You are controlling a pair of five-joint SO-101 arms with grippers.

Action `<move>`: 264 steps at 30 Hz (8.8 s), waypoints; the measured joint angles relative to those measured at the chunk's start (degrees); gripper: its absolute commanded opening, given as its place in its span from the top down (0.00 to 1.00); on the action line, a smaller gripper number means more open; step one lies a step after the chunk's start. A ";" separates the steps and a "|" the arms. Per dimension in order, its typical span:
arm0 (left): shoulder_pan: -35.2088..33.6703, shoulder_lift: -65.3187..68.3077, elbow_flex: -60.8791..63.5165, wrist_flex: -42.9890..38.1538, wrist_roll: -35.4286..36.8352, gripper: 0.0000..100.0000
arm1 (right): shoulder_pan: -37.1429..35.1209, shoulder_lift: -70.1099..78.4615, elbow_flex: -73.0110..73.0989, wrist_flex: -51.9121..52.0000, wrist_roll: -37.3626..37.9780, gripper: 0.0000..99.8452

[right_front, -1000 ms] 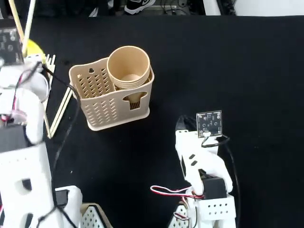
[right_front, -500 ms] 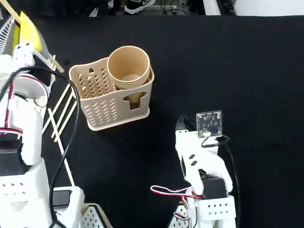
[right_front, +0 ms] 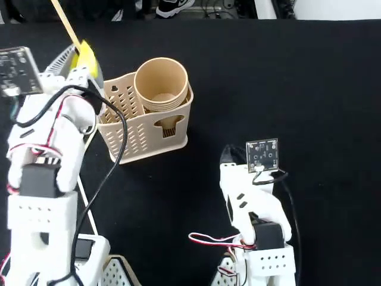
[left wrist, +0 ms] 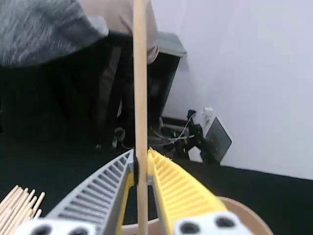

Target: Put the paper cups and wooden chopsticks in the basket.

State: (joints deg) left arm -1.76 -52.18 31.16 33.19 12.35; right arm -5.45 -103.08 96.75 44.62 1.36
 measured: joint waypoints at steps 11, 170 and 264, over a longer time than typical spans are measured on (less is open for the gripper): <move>2.29 0.09 9.32 3.25 -2.64 0.73 | 0.00 0.00 0.00 0.00 0.00 0.98; -14.07 -8.35 9.49 21.63 -4.04 0.75 | 0.00 0.00 0.00 0.00 0.00 0.98; -31.21 76.57 -85.01 65.67 -14.15 0.97 | 0.00 0.00 0.00 0.00 0.00 0.98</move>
State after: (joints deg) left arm -32.97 24.40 -53.85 98.86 -1.80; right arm -5.45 -103.08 96.75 44.62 1.36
